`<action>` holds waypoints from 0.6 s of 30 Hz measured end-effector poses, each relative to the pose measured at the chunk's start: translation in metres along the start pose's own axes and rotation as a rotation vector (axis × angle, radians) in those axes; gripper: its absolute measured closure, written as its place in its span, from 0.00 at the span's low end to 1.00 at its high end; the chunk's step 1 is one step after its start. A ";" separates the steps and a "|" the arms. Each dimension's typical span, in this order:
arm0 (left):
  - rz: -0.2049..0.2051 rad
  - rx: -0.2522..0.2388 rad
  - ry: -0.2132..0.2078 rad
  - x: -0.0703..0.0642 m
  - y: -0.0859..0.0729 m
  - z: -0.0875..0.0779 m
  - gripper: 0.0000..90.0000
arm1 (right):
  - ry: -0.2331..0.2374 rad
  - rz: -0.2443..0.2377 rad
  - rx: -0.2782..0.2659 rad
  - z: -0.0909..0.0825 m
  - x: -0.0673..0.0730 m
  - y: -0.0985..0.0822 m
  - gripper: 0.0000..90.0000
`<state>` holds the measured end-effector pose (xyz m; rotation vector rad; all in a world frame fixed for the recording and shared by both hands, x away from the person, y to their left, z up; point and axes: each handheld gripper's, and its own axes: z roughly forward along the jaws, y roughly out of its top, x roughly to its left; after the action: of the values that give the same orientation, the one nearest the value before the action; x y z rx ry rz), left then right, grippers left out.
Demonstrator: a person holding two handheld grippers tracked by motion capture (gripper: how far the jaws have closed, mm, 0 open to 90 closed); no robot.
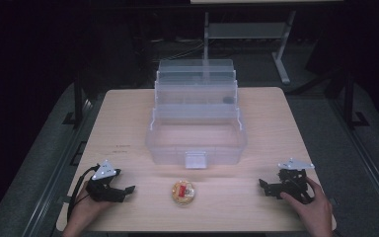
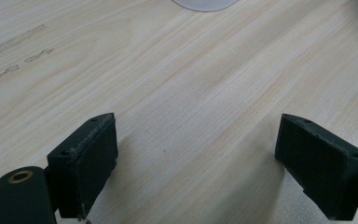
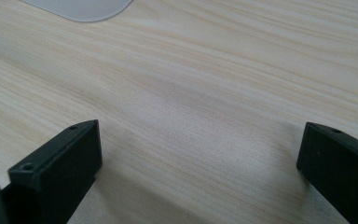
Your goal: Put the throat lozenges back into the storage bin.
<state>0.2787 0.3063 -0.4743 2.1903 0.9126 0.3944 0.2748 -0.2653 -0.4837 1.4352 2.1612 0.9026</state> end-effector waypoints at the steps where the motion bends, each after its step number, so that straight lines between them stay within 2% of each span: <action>1: 0.001 0.000 0.000 0.000 0.000 0.000 0.13 | 0.000 0.000 0.000 0.000 0.000 0.000 0.00; 7: -0.002 0.002 -0.003 0.000 0.000 0.000 0.13 | 0.000 0.000 0.000 0.000 0.000 0.000 0.00; 18: 0.001 0.039 -0.003 0.000 0.005 -0.002 0.14 | 0.000 0.000 0.000 0.000 0.000 0.000 0.00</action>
<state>0.2804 0.3049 -0.4698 2.2259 0.9248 0.3768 0.2748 -0.2654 -0.4837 1.4352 2.1613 0.9027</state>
